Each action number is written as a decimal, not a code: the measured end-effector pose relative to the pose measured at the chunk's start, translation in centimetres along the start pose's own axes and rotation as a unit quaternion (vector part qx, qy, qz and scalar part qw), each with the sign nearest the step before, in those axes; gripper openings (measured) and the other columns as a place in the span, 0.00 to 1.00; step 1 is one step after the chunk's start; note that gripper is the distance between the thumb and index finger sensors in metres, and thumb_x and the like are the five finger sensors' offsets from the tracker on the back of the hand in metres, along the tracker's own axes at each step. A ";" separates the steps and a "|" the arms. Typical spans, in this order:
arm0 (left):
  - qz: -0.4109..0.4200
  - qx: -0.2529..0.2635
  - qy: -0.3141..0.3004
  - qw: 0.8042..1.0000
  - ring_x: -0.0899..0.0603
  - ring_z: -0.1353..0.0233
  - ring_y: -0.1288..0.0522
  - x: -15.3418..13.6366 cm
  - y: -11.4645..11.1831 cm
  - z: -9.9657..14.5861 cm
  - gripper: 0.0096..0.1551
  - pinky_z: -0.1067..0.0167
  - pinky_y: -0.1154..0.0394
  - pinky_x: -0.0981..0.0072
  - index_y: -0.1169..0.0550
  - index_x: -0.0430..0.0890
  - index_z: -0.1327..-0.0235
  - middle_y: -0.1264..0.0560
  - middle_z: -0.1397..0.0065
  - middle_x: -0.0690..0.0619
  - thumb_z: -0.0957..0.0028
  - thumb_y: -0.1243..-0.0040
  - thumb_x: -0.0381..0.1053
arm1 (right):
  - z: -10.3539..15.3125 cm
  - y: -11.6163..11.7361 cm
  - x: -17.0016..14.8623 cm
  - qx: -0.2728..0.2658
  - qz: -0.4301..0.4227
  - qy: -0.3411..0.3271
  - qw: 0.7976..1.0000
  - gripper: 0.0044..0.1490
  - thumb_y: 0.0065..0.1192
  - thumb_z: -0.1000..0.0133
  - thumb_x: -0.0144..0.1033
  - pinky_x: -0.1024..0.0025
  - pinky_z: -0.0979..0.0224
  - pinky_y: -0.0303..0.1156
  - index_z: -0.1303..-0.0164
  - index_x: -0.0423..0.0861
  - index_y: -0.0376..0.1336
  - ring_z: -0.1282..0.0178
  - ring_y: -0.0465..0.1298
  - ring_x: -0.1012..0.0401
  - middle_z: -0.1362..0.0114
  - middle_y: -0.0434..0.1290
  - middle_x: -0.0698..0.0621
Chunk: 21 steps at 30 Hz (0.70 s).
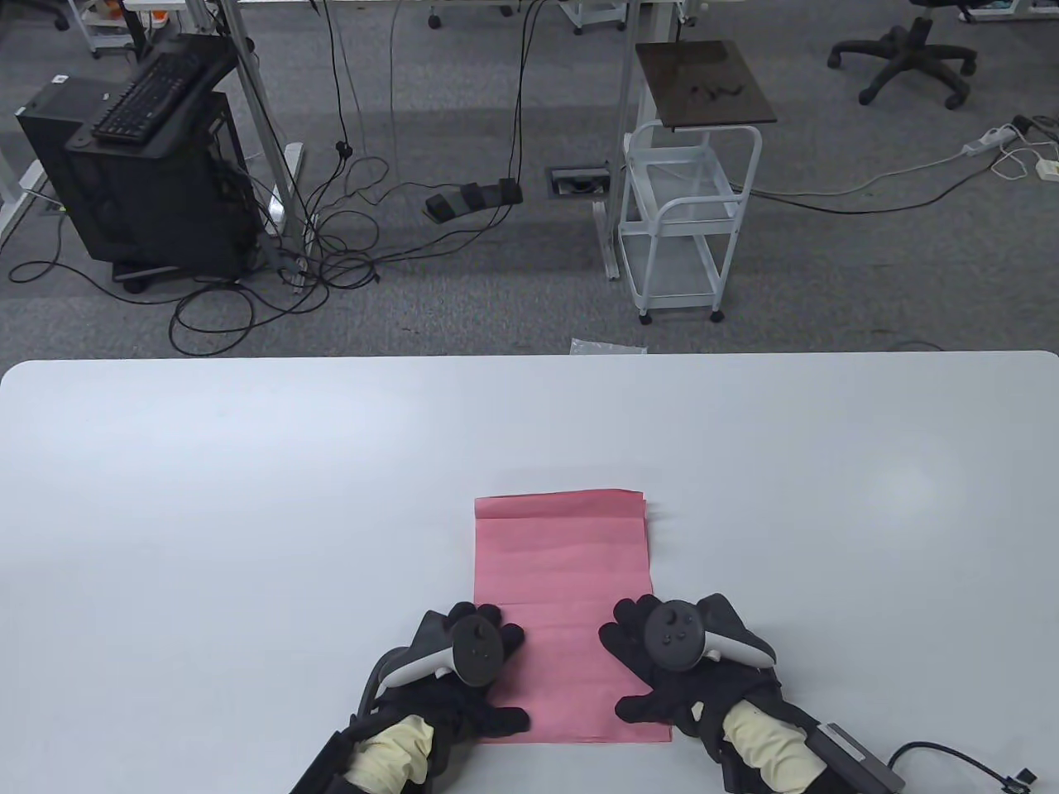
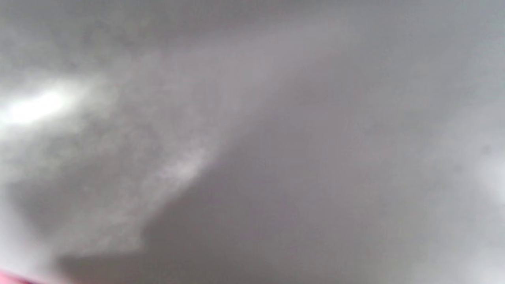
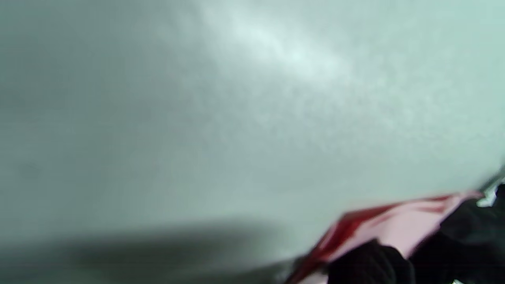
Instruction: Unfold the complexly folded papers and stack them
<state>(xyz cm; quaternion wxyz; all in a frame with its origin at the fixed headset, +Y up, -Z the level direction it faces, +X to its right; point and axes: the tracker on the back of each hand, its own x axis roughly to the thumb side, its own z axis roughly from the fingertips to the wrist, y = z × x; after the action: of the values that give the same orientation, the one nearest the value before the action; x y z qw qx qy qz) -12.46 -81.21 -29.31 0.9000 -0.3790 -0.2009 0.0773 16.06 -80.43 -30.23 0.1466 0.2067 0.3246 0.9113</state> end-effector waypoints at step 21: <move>-0.043 -0.004 0.019 0.999 0.42 0.23 0.83 1.0 -0.2 1.6 0.50 0.35 0.82 0.38 0.72 0.64 0.30 0.82 0.25 0.65 0.47 0.58 0.71 | -0.1 0.0 -0.1 0.018 -0.009 0.002 1.000 0.51 0.54 0.46 0.59 0.50 0.25 0.13 0.22 0.66 0.31 0.20 0.19 0.64 0.16 0.23 0.65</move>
<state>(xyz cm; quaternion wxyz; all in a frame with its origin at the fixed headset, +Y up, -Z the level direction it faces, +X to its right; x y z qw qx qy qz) -12.23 -80.02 -27.91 0.9045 -0.3753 -0.2001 0.0300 16.12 -80.54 -30.37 0.1502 0.2048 0.3429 0.9044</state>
